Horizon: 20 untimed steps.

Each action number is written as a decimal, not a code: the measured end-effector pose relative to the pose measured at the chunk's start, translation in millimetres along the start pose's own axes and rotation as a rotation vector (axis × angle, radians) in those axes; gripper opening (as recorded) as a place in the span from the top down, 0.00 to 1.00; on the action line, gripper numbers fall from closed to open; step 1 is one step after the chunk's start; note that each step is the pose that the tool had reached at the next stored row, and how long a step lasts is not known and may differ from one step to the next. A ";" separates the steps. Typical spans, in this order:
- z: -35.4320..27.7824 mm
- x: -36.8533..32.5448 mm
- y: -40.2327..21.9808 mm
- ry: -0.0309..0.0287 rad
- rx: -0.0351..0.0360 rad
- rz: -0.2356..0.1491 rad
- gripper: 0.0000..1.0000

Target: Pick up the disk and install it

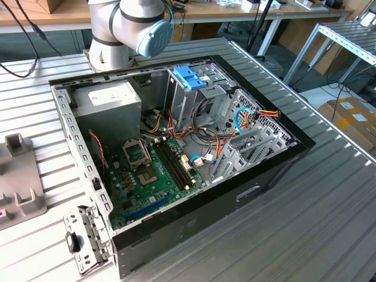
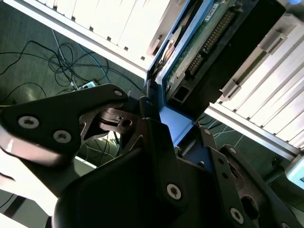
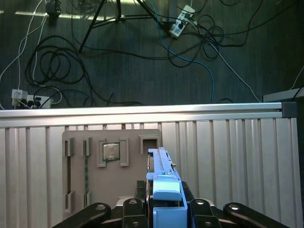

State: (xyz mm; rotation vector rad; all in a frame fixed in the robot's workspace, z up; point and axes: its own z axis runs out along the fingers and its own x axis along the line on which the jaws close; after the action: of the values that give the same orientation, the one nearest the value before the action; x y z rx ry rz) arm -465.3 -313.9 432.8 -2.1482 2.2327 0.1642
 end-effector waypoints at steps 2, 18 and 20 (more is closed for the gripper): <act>-1.2 -0.1 0.1 -0.0001 0.0001 0.000 0.63; -11.9 -1.2 0.6 0.0000 0.0001 0.000 0.63; -13.3 -1.4 0.7 0.0000 0.0000 0.000 0.63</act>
State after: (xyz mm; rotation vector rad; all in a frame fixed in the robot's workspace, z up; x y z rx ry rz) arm -465.3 -313.9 446.2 -2.1481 2.2327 0.1642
